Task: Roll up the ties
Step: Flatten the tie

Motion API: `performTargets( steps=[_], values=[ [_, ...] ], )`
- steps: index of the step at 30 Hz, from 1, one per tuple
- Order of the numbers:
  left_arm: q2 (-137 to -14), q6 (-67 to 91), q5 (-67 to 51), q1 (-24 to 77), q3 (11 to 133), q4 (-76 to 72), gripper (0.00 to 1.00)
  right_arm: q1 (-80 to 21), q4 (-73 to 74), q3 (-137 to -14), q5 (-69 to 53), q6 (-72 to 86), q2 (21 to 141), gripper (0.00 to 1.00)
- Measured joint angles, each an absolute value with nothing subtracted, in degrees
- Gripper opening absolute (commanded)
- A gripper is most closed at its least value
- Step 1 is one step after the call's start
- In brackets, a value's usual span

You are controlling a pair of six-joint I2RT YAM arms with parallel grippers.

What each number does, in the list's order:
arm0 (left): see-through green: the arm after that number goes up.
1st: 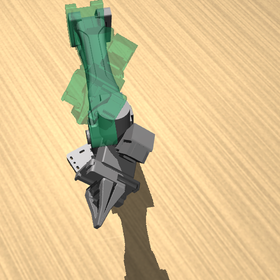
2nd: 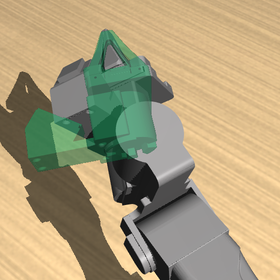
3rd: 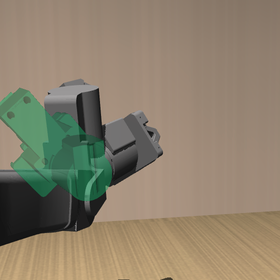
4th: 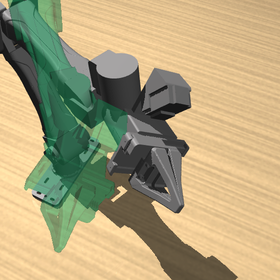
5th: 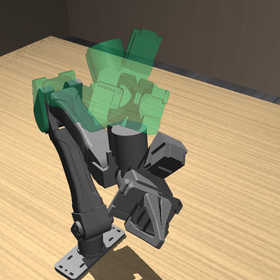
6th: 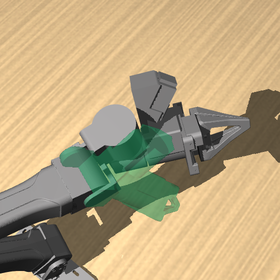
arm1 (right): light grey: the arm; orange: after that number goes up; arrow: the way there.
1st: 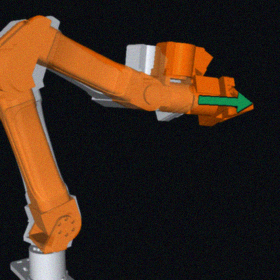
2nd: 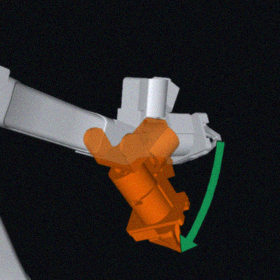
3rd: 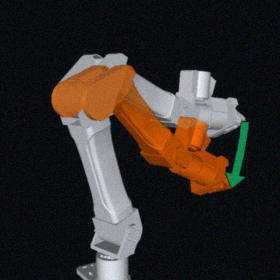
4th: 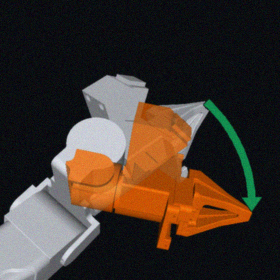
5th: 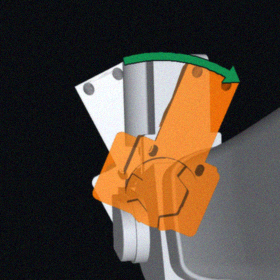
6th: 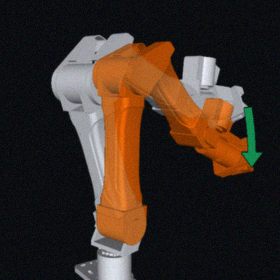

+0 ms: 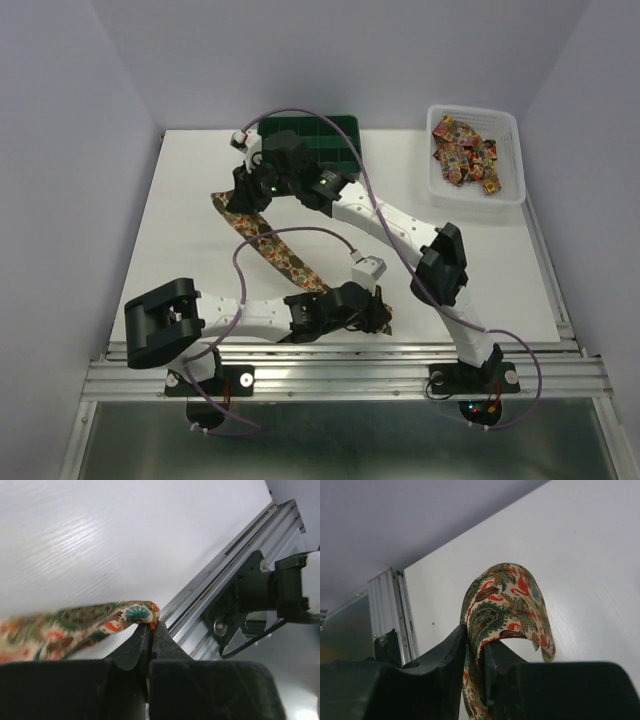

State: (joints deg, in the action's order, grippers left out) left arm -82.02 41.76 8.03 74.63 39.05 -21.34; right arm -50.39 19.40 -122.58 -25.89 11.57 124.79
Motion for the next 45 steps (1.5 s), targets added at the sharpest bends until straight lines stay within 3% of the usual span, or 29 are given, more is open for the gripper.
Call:
performTargets(
  steps=[1,2,3,5,15,20,24,30,37,45],
  values=[
    [-83.7,41.5,7.9,74.8,40.7,-21.7,0.47,-51.0,20.3,-125.8,-26.5,11.3,126.1,0.42],
    [-85.8,41.0,8.2,75.0,42.7,-22.1,0.8,-51.5,21.6,-128.4,-27.2,10.9,127.4,0.54],
    [-87.0,40.9,8.2,75.1,44.0,-22.2,0.98,-52.1,23.1,-130.6,-27.7,10.2,128.7,0.81],
    [-89.6,40.2,8.8,75.3,46.8,-21.5,0.99,-53.0,25.8,-131.1,-27.4,9.7,129.8,1.0],
    [-85.8,40.6,14.5,75.3,47.3,-15.2,0.99,-51.8,30.6,-119.0,-13.6,10.2,125.1,1.0],
    [-77.7,44.4,20.6,74.8,44.2,-9.5,0.99,-49.3,27.1,-101.4,-2.9,13.2,107.4,1.0],
    [-68.0,51.0,25.7,71.3,39.0,-1.6,0.99,-48.1,19.6,-79.0,7.8,17.4,85.1,1.0],
    [-51.7,57.9,29.8,52.5,29.1,9.6,0.99,-48.3,11.7,-47.6,7.9,29.0,61.7,1.0],
    [-46.4,58.5,30.3,35.0,26.8,14.7,0.99,-56.4,9.5,-32.9,0.7,39.6,72.2,1.0],
    [-55.7,55.5,25.6,22.3,26.2,10.3,0.99,-60.1,2.2,-32.9,0.5,44.7,77.3,1.0]
  ],
)
